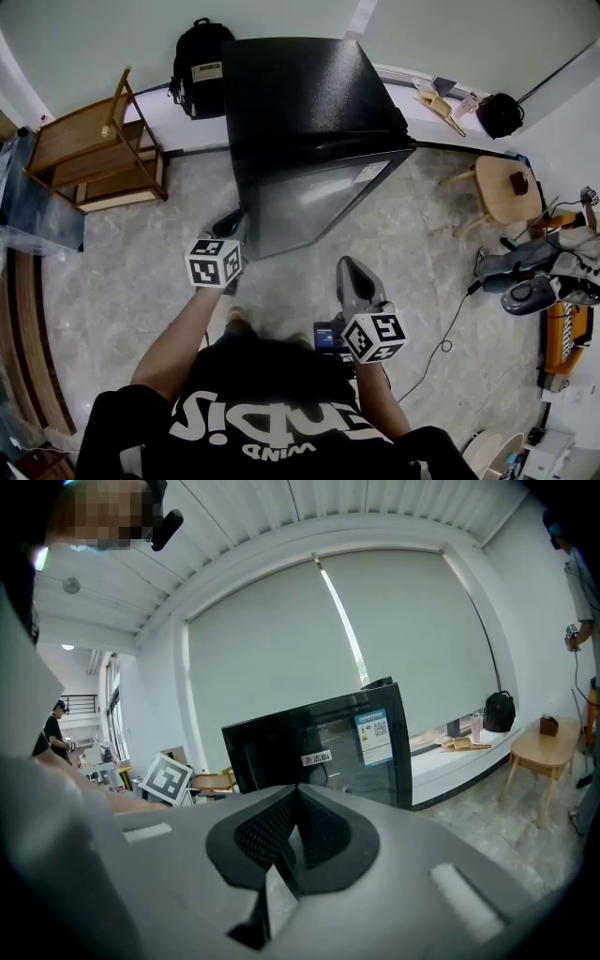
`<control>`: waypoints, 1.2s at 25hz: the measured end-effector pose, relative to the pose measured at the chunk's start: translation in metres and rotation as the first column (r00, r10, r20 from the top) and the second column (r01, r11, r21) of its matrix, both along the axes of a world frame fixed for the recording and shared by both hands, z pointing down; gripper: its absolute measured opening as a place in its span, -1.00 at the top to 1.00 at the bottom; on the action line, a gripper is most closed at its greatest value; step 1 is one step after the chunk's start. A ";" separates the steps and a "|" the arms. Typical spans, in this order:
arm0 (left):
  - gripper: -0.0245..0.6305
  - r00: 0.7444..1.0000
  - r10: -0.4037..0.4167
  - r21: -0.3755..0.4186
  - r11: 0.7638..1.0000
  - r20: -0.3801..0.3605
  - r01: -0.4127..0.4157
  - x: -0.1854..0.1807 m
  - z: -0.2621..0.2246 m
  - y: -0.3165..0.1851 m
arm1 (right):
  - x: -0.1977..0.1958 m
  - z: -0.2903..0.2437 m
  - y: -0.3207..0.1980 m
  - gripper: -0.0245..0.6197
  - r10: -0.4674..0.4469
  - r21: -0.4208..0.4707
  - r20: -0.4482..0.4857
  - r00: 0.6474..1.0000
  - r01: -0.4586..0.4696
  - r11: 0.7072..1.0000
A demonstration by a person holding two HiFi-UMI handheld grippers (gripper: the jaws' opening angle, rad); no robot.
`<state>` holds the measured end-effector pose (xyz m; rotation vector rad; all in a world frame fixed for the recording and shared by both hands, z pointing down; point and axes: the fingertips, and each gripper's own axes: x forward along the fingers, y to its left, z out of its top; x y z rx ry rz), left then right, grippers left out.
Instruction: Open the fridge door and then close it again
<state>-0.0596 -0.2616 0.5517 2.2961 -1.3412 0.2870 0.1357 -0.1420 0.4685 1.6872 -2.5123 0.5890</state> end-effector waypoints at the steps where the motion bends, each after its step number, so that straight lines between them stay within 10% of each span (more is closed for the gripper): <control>1: 0.76 1.000 -0.001 0.001 1.000 0.002 0.001 0.000 0.000 -0.002 | 0.000 0.001 -0.001 0.93 0.000 -0.001 0.000 1.000 0.000 1.000; 30: 0.76 1.000 -0.002 0.007 1.000 0.008 0.002 -0.009 0.000 -0.030 | -0.019 0.008 -0.038 0.93 -0.001 -0.013 0.017 1.000 0.001 1.000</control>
